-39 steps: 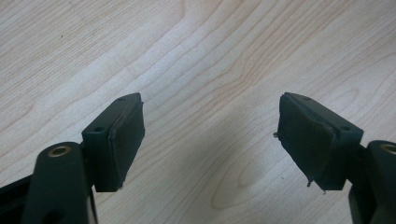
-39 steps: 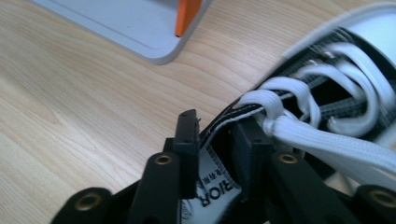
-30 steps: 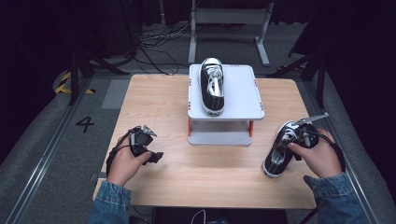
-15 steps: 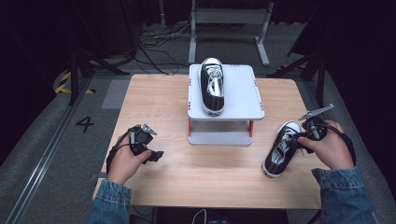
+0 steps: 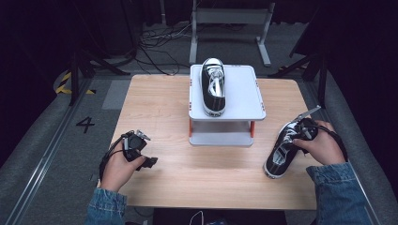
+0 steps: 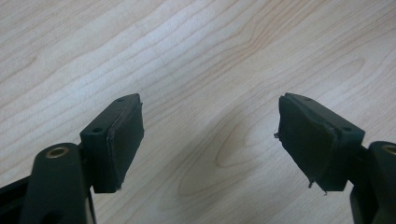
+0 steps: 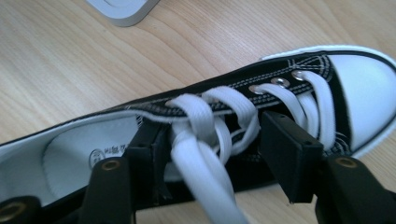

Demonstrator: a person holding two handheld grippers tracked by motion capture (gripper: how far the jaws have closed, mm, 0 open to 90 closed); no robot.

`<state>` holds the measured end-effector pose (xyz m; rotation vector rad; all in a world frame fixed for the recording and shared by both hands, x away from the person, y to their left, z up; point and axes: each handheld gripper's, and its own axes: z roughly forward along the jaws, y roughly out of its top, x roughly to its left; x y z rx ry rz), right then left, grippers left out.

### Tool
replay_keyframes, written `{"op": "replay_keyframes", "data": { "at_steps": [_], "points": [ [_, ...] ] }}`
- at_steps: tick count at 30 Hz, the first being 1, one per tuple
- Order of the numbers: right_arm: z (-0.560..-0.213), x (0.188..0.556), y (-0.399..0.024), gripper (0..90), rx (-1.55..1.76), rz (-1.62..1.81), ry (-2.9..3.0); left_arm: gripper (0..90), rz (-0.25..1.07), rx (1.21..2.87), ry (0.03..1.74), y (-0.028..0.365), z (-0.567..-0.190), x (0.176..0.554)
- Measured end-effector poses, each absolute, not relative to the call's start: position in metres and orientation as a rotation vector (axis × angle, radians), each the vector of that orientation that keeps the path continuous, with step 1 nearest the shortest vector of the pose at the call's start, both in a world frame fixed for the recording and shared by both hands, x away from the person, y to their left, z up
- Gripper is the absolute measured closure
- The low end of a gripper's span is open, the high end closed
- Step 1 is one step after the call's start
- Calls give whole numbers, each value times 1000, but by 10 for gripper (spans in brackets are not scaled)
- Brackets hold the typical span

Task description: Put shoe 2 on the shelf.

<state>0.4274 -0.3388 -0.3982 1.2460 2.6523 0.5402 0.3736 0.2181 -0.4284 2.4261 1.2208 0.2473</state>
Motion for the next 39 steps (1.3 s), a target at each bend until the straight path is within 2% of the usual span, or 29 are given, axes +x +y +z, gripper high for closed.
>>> {"op": "replay_keyframes", "data": {
  "at_steps": [4,9,17,24,39],
  "points": [
    [-403,432,-339,494,1260,538,2658,231,250,2416,1222,220,-428,372],
    [-399,431,-343,647,1308,538,2657,231,242,2421,1216,219,-428,372],
    [-390,431,-339,750,1336,438,2638,230,248,2405,1206,218,-424,376],
    [-372,436,-340,791,1300,344,2626,231,240,2396,1189,215,-421,380],
    [-322,452,-326,795,1191,305,2664,233,251,2384,1206,222,-422,378]
  ]
}}
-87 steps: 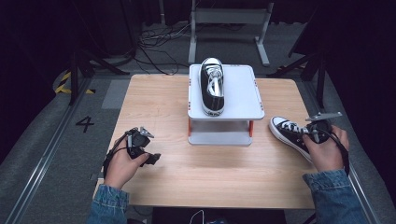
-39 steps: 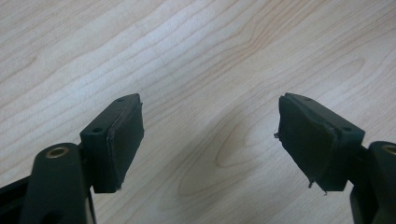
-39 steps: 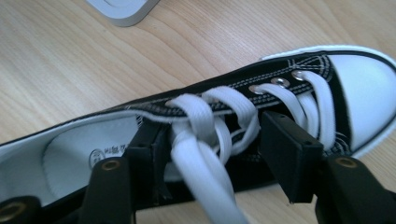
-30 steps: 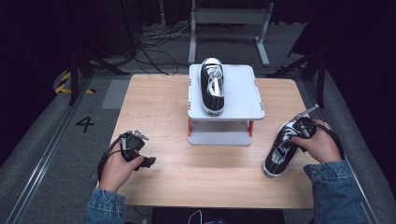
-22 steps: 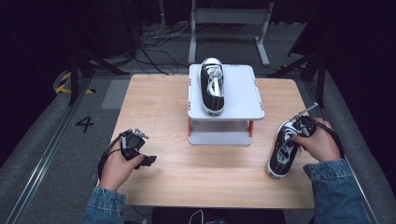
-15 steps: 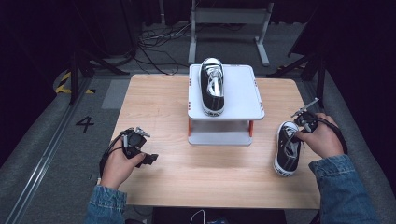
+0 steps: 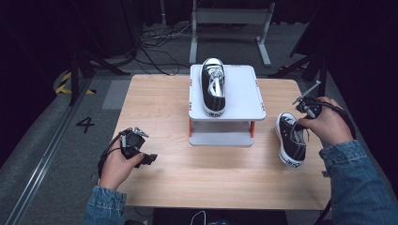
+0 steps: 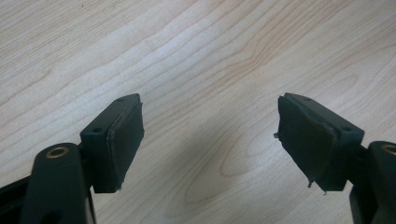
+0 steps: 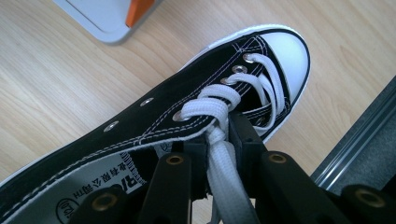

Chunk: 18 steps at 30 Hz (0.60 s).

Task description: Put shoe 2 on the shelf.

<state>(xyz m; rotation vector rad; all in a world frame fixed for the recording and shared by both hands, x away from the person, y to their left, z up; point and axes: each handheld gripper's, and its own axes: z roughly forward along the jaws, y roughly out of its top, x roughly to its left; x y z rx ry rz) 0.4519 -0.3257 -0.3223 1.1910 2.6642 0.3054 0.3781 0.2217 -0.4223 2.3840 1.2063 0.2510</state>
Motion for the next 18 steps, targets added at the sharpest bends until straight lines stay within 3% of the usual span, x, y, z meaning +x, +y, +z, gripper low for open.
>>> {"op": "replay_keyframes", "data": {
  "at_steps": [18],
  "points": [
    [-249,465,-312,795,1091,362,2595,234,268,2367,1259,237,-424,362]
  ]
}}
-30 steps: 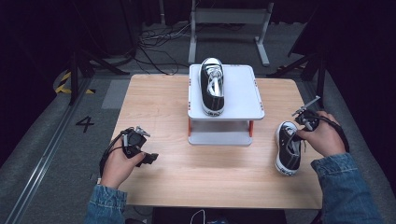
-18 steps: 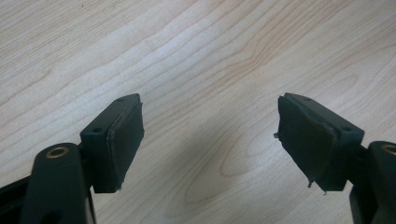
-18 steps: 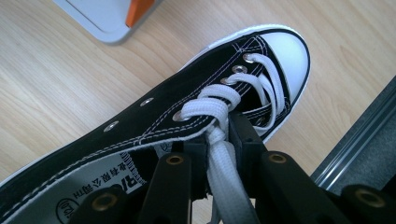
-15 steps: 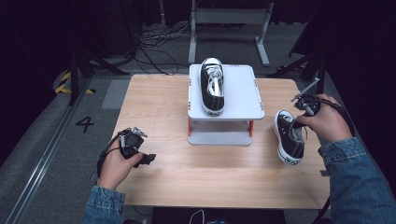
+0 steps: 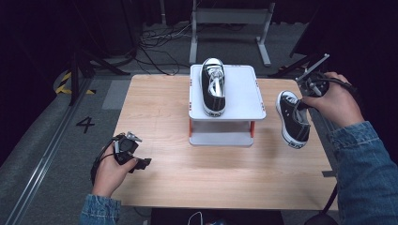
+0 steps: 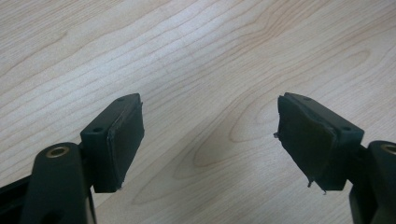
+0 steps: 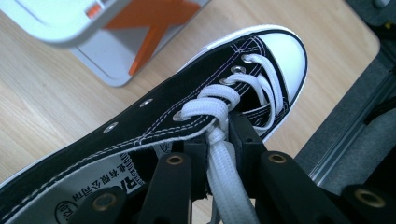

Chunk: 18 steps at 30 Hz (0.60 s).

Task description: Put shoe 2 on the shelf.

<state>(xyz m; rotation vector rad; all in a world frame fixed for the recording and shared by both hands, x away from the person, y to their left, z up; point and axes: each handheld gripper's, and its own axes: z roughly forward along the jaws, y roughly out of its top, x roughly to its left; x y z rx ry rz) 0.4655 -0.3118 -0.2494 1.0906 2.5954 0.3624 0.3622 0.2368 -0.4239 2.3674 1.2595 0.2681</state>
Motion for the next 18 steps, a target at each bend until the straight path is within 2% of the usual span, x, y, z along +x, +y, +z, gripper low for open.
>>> {"op": "replay_keyframes", "data": {
  "at_steps": [8,18],
  "points": [
    [-222,472,-292,796,1054,392,2545,234,260,2370,1241,234,-424,366],
    [-200,491,-244,798,970,419,2483,234,242,2381,1203,227,-425,375]
  ]
}}
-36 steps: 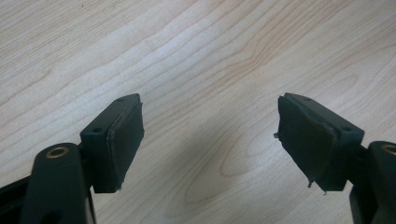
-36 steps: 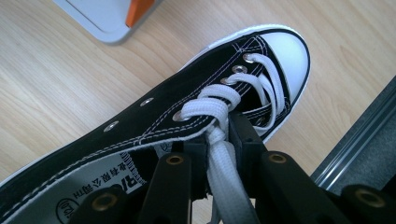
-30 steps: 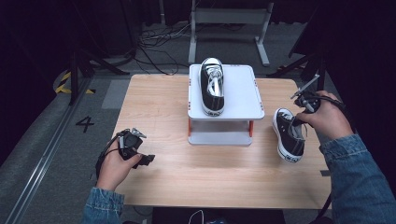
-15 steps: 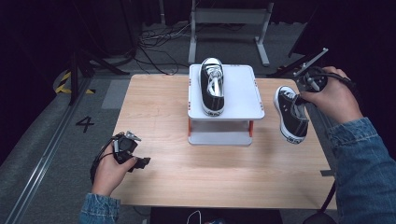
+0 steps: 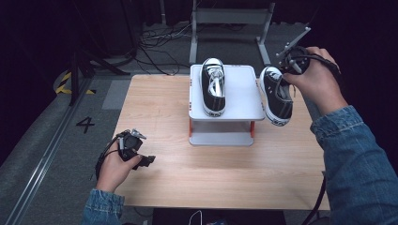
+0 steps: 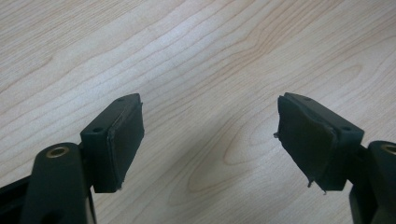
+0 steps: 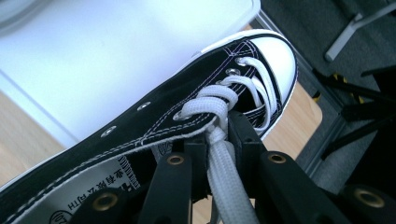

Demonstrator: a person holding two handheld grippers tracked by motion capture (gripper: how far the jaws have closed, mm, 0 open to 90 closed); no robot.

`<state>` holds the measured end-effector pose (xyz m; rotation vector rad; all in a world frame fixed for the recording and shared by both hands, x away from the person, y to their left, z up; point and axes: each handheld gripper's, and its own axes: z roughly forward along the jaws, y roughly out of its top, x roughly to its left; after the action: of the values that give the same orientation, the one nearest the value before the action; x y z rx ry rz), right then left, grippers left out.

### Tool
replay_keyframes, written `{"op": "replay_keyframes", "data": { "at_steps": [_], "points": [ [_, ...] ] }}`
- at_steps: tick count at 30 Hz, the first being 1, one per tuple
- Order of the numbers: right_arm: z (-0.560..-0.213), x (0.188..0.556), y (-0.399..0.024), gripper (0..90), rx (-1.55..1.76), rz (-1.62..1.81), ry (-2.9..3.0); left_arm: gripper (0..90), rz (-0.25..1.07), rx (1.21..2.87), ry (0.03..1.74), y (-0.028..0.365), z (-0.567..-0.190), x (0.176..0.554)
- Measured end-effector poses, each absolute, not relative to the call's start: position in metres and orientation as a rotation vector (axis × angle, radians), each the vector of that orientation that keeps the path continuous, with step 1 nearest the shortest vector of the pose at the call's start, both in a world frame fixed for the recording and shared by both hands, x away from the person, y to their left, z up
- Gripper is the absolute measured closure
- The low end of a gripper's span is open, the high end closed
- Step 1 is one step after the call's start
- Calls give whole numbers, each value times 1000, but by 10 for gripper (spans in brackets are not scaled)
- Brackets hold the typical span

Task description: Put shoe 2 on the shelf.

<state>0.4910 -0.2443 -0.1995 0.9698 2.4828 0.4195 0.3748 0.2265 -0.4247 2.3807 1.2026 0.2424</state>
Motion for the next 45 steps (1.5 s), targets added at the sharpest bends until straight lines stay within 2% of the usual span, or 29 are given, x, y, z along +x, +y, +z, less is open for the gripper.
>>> {"op": "replay_keyframes", "data": {
  "at_steps": [22,33,39,42,45],
  "points": [
    [-215,542,-158,799,794,349,2483,233,248,2345,1268,245,-428,358],
    [-225,540,-132,795,718,298,2525,233,240,2354,1270,247,-432,361],
    [-229,538,-132,786,693,298,2528,233,230,2359,1256,243,-432,364],
    [-230,538,-134,749,697,317,2525,233,234,2364,1254,242,-432,365],
    [-231,538,-138,571,739,388,2517,233,231,2363,1257,242,-432,365]
  ]
}}
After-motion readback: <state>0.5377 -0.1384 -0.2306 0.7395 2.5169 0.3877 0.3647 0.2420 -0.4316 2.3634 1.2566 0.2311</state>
